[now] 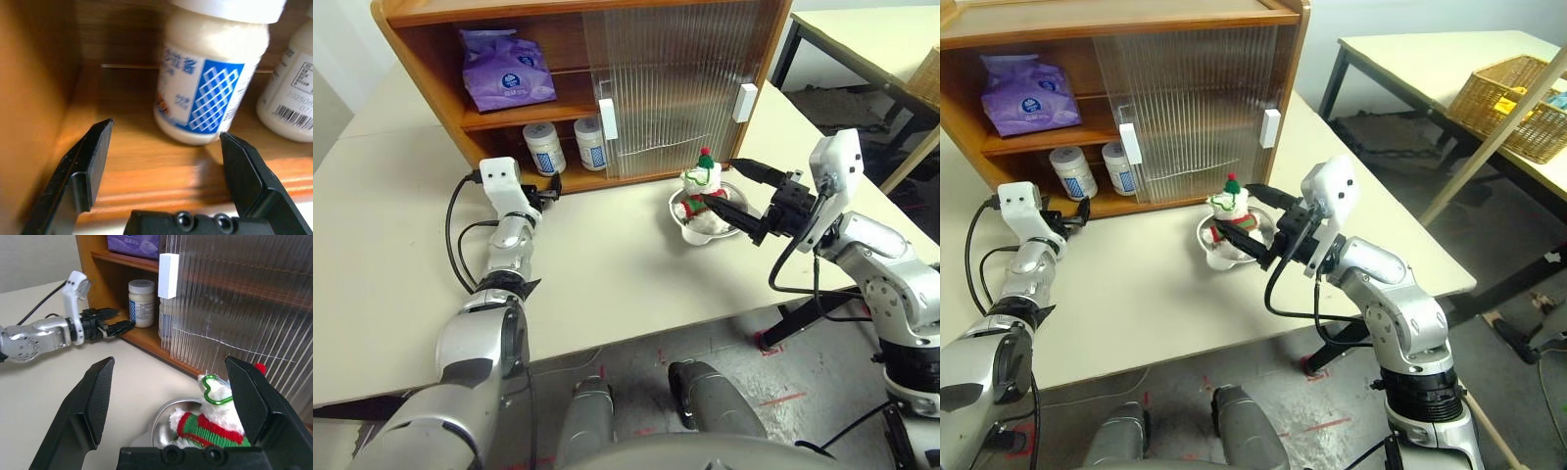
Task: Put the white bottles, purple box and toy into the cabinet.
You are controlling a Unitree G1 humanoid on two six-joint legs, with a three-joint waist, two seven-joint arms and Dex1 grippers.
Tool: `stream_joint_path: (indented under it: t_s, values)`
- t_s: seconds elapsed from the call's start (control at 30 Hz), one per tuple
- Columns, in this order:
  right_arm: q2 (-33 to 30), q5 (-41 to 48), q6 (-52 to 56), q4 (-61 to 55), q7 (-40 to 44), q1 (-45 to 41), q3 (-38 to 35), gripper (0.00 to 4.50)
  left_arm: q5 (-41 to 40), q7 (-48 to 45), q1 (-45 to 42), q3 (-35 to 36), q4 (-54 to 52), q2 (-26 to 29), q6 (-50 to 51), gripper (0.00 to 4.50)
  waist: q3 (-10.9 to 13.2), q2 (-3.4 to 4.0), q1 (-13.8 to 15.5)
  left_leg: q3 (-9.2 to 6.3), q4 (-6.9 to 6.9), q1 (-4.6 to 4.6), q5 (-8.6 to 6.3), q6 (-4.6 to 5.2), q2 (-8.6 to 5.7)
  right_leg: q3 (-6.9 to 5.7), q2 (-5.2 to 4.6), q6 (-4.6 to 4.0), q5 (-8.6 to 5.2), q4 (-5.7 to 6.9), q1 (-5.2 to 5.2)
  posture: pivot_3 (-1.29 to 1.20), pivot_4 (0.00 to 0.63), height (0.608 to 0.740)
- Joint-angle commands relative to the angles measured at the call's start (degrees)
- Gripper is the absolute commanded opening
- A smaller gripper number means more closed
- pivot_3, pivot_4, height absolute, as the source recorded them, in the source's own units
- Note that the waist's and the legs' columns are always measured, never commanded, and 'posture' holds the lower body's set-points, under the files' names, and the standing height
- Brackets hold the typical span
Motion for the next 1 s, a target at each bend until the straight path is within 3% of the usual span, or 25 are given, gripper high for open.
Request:
stream_joint_path:
  t_s: [0.03,0.23,0.3,0.5,0.7,1.0]
  values:
    - [0.0,-0.71,-0.78,0.68,0.69,-0.5,0.65,4.5,-0.5,-2.99,3.4,-1.57,-4.74,-1.58,-0.67,4.47,0.0,0.0,0.51,0.0,0.0,0.0,0.0,0.0,0.0,0.0,0.0,0.0,0.0,0.0,0.0,-0.11,0.085,0.74]
    - [0.26,-0.82,-1.09,1.2,1.12,-0.83,1.24,4.5,-2.0,-9.01,10.8,-5.5,-22.06,-4.7,3.11,4.47,0.0,0.0,2.03,0.01,0.02,-0.02,-0.01,-0.01,0.0,-0.01,0.0,-0.01,0.01,0.0,0.0,-0.08,0.087,0.74]
    - [0.49,-0.83,-1.03,1.63,1.19,-1.44,1.64,4.5,-3.48,-11.61,13.71,-8.01,-31.4,-6.5,6.79,4.07,0.0,0.0,2.38,0.03,0.02,-0.02,-0.01,-0.01,0.0,-0.02,0.0,-0.02,0.01,0.0,0.01,-0.07,0.087,0.74]
    - [0.77,-0.94,-1.29,2.34,1.38,-2.17,2.11,4.5,-4.68,-15.35,16.63,-14.68,-48.32,-8.95,18.24,2.17,-0.01,0.0,3.04,0.03,0.14,0.0,-0.01,-0.01,-0.04,-0.02,0.0,-0.03,0.02,0.0,0.1,-0.07,0.085,0.74]
    - [1.19,-1.23,-1.74,2.04,1.16,-1.41,2.12,4.5,-5.18,-13.84,13.75,-17.54,-54.13,-12.31,25.86,0.04,-0.02,0.01,3.14,0.0,0.18,0.13,-0.01,-0.02,-0.04,0.0,-0.01,-0.05,0.03,0.01,0.24,-0.08,0.081,0.74]
    - [1.65,-1.88,-2.73,2.01,0.86,-0.36,1.92,4.5,-4.05,-11.07,7.73,-19.65,-51.8,-17.81,27.47,0.04,-0.01,0.0,3.2,-0.04,0.34,0.56,-0.08,-0.08,-0.03,0.05,-0.03,-0.03,0.05,-0.05,0.73,-0.1,0.08,0.74]
